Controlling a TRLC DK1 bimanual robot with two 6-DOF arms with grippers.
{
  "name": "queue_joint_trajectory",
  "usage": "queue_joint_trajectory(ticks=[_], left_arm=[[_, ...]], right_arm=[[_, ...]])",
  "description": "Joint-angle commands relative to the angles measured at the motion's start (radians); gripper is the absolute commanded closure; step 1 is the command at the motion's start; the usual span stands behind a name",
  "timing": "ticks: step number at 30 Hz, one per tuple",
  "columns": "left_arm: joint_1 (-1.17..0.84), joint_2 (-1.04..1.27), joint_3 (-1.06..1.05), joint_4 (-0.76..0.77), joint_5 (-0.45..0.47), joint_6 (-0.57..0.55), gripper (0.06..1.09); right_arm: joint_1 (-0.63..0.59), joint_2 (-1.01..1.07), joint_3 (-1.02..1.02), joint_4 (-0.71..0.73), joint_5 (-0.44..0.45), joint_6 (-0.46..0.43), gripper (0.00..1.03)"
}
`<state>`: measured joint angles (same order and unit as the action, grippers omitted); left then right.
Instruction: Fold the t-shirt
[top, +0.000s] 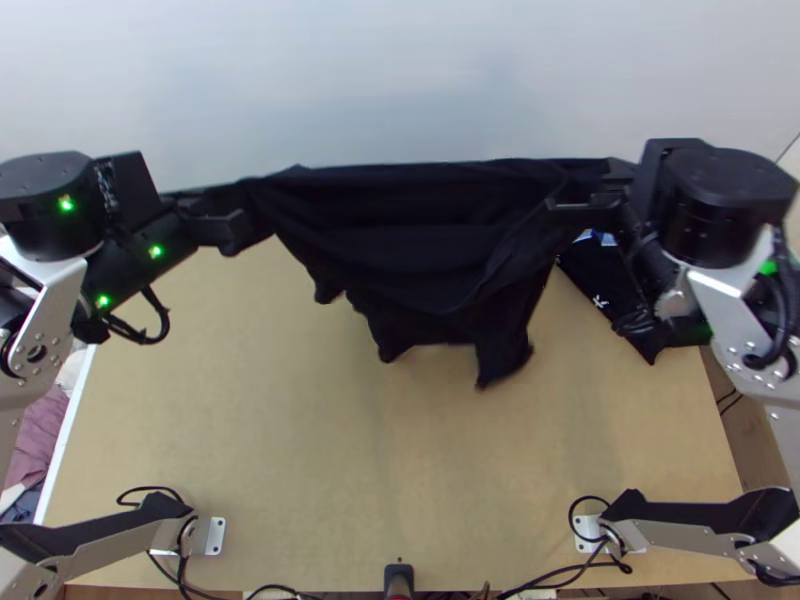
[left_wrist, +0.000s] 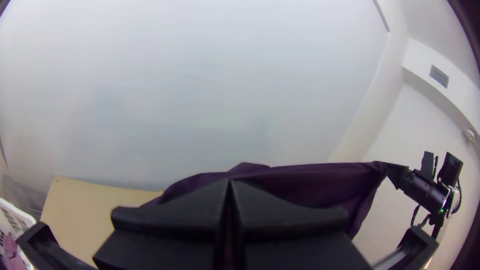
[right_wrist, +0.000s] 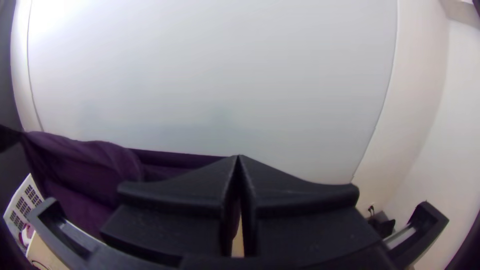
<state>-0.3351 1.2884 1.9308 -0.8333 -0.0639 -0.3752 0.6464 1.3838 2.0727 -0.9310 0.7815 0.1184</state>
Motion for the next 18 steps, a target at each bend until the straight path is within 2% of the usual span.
queue_joint_trajectory(ticks=[1, 11, 18], left_arm=[[-0.019, 0.097, 0.123, 0.053, -0.033, 0.042, 1.05], [-0.096, 0.31, 0.309, 0.135, -0.109, 0.044, 1.05], [-0.196, 0.381, 0.309, 0.261, -0.197, 0.122, 1.05]], right_arm=[[-0.01, -0.022, 0.021, 0.075, 0.075, -0.069, 1.0], [-0.093, -0.02, 0.059, 0.13, 0.108, -0.075, 1.0], [-0.145, -0.028, 0.075, 0.133, 0.111, -0.077, 1.0]])
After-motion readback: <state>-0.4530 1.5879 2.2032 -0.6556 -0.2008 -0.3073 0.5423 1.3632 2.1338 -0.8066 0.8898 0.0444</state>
